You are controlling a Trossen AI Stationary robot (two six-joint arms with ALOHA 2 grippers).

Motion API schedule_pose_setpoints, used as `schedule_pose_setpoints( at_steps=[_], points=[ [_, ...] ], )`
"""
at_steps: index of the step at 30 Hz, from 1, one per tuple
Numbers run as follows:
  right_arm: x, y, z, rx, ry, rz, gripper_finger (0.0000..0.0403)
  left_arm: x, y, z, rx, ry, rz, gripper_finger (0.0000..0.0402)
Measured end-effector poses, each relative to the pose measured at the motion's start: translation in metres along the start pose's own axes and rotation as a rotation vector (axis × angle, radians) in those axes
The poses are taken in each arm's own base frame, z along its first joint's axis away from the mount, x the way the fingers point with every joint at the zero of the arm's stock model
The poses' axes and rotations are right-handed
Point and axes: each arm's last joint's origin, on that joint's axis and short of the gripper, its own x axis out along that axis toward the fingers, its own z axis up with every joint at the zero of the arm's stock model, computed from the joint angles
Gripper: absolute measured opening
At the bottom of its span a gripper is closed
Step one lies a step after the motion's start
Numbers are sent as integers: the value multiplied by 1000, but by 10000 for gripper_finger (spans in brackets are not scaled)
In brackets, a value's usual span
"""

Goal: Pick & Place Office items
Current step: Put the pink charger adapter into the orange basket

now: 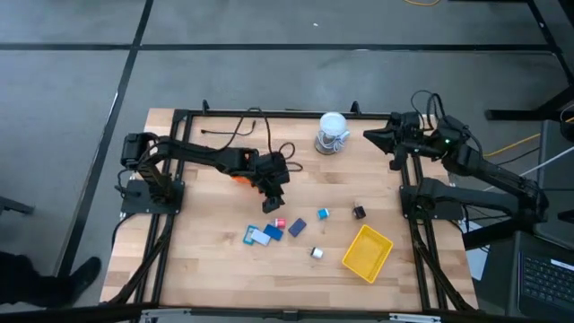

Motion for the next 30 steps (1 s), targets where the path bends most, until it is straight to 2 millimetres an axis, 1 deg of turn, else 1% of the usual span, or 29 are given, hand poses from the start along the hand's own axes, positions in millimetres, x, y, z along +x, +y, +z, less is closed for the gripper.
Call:
schedule_pose_setpoints(
  at_steps=[4,6,9,15,17,22,25,30],
  points=[
    [-2,0,2,-8,-10,5,31,5,-29,-4,9,16,-53,220],
    [-3,0,2,-9,-6,17,31,6,-43,-5,16,8,-42,227],
    [-3,-1,2,-9,6,38,31,13,-54,-9,12,22,20,235],
    [-3,-1,2,-19,4,46,31,42,-53,-19,-80,119,93,237],
    [-3,-1,2,-19,8,56,31,51,-53,-17,-91,130,112,237],
    [-3,0,2,-16,13,70,31,67,-52,-12,-51,198,147,239],
    [-3,0,2,-16,14,71,31,72,-52,-9,-25,218,154,239],
    [-3,0,2,-20,15,74,31,82,-47,-17,-24,280,182,239]
  ],
)
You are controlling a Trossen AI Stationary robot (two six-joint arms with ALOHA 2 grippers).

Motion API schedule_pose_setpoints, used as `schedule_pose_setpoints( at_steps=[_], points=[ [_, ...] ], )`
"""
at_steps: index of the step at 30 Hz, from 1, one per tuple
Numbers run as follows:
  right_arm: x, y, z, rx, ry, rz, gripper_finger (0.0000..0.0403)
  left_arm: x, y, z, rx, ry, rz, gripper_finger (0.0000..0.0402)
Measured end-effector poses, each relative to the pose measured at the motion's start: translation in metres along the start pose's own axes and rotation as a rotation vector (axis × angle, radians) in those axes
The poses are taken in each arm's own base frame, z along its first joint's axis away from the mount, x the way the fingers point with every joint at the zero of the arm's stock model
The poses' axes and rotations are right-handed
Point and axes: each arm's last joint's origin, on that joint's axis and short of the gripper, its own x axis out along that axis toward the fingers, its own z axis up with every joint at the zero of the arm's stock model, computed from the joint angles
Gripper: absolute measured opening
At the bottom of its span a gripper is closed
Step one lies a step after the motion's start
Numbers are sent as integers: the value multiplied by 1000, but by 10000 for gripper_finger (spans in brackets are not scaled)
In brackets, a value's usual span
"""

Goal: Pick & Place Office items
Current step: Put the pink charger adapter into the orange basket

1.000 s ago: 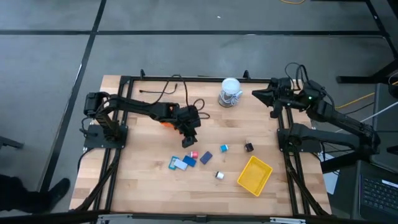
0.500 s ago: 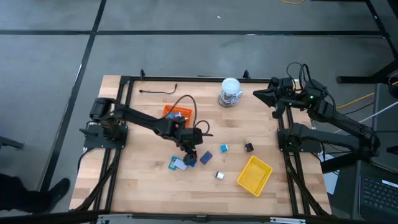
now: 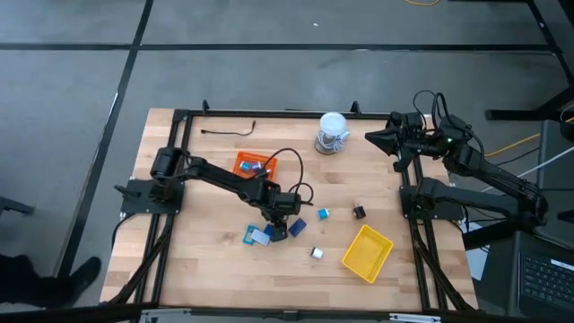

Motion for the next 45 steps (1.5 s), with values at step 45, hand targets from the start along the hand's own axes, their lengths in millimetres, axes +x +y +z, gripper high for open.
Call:
schedule_pose_setpoints(
  at_steps=[45],
  points=[
    [1,-2,5,3,-76,-84,31,-123,157,-26,-391,-651,52,130]
  ],
)
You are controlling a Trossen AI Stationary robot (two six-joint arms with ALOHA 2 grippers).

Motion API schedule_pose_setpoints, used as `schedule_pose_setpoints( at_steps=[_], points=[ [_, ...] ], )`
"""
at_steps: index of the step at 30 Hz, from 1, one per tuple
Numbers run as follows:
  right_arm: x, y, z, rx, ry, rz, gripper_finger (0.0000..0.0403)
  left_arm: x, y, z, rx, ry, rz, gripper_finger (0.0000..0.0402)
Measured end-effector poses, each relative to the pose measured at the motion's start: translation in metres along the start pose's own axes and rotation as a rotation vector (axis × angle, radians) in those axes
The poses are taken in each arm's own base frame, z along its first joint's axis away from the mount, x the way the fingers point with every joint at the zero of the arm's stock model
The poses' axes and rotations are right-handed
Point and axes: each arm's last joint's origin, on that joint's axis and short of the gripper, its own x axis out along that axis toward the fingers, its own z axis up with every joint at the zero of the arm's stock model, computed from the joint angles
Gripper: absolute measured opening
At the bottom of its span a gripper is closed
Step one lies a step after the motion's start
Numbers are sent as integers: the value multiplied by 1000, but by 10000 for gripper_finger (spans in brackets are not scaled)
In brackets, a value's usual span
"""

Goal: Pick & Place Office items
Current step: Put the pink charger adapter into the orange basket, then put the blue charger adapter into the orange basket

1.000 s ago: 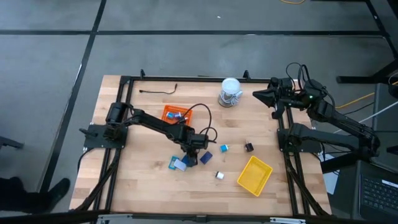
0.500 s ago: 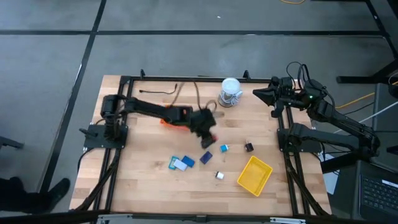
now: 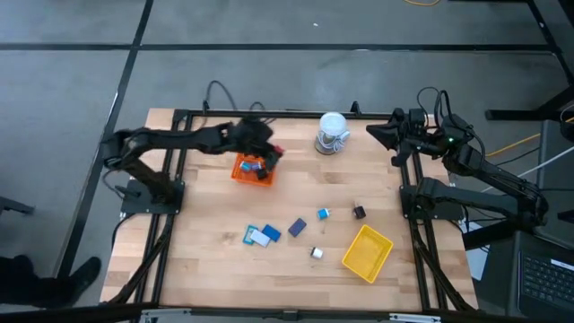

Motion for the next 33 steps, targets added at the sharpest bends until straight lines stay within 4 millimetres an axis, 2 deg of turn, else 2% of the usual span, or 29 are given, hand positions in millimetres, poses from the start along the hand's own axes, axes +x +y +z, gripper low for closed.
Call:
schedule_pose_setpoints(
  at_steps=[3,8,11,14,17,21,24,29,33],
  points=[
    [0,-1,0,0,-9,-21,31,-13,18,-30,-48,45,33,130],
    [0,-2,1,17,-24,-54,31,-27,34,-67,-106,80,71,130],
    [0,-2,1,19,-33,-73,31,-28,45,-83,-132,120,108,130],
    [0,-3,1,27,-41,-90,31,-28,51,-90,-163,148,110,130],
    [0,-3,1,28,-51,-111,31,-28,50,-88,-170,133,109,145],
    [0,-4,2,30,-61,-133,31,-29,46,-77,-143,99,99,221],
    [0,-4,2,39,-62,-137,31,-30,42,-69,-118,84,70,257],
    [1,-4,1,39,-59,-138,31,-34,33,-52,-88,50,11,266],
    [1,-5,1,39,-57,-139,31,-41,10,-25,-23,-14,-83,260]
  ],
)
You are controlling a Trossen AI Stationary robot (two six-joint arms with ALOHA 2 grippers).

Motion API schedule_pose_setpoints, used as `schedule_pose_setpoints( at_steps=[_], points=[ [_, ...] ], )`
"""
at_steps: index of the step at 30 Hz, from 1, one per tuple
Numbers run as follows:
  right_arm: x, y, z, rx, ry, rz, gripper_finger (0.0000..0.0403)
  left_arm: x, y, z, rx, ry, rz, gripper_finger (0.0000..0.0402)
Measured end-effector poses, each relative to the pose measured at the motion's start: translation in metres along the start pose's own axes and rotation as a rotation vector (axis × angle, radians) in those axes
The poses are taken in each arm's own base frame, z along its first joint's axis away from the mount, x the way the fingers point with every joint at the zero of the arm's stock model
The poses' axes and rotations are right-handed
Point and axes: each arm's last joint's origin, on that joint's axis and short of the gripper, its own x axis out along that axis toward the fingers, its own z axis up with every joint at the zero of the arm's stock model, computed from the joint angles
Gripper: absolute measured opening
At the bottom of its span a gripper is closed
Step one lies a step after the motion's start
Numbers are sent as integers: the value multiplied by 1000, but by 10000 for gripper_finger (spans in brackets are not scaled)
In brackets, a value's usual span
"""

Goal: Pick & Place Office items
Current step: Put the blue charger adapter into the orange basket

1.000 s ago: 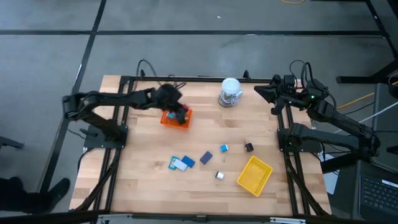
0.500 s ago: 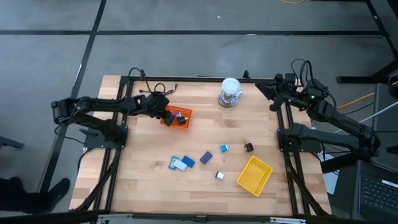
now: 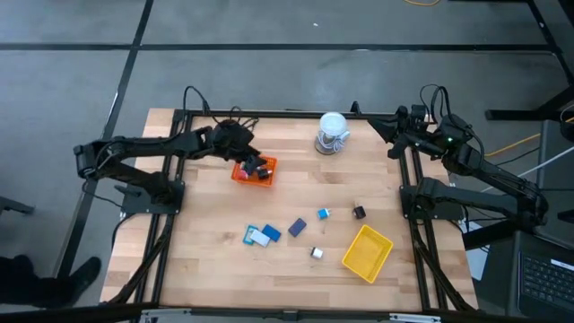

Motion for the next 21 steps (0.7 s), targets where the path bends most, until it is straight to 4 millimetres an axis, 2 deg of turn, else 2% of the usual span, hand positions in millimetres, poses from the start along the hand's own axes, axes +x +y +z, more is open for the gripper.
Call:
schedule_pose_setpoints(
  at_steps=[3,6,10,15,21],
  points=[
    [1,0,-1,0,5,-2,31,4,-22,22,84,7,-18,257],
    [3,-1,-1,-2,10,-5,31,22,-41,37,172,116,5,256],
    [4,-1,-1,-9,4,-2,31,61,-71,51,311,231,52,256],
    [3,1,6,-53,-78,-11,31,114,-98,68,346,245,22,256],
    [2,2,11,-91,-127,-5,31,169,-109,58,345,371,91,253]
  ],
)
